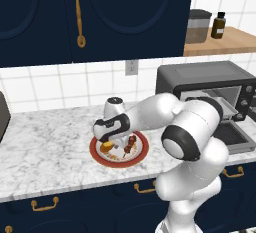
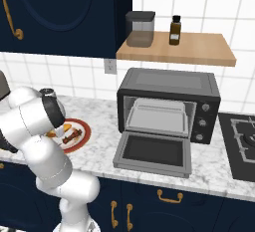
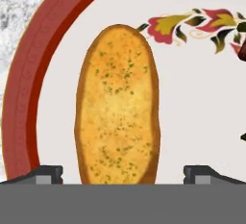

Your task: Pick up the kebab skewer and baguette bread, and place them inside the toaster oven. Close the toaster oven door and start by setting the timer.

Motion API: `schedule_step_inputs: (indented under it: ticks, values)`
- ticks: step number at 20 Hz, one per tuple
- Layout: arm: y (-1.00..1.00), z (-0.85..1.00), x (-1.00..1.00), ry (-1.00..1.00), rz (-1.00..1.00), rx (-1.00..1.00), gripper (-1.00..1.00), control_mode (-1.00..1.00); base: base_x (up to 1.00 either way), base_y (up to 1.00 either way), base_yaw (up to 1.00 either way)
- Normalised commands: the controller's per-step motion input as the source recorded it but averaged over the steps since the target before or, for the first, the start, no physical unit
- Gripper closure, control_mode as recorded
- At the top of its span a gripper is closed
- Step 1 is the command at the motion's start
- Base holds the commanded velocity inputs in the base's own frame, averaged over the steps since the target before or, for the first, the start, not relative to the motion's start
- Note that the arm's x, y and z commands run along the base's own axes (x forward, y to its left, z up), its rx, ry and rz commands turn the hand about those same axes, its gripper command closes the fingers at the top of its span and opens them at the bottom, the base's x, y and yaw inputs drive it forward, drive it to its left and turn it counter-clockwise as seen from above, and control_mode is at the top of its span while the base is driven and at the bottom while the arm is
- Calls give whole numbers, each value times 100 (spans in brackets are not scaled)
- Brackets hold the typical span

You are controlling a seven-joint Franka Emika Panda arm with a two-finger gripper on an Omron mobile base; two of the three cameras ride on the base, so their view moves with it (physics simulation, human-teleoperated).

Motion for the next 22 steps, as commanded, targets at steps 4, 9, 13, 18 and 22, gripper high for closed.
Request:
schedule_step_inputs:
  ticks: [4, 9, 13, 18, 22]
  values:
    - [0, -8, 23, 0, 0, 0, -100, -100, 0, 0, 0]
    - [0, -24, 1, 1, 0, 0, -100, -100, 0, 0, 0]
    - [0, -19, 0, 0, 0, 0, -100, -100, 0, 0, 0]
    - [0, -23, -3, -1, 0, 0, 100, -100, 0, 0, 0]
    - [-7, -43, -23, -6, 0, 0, 100, -100, 0, 0, 0]
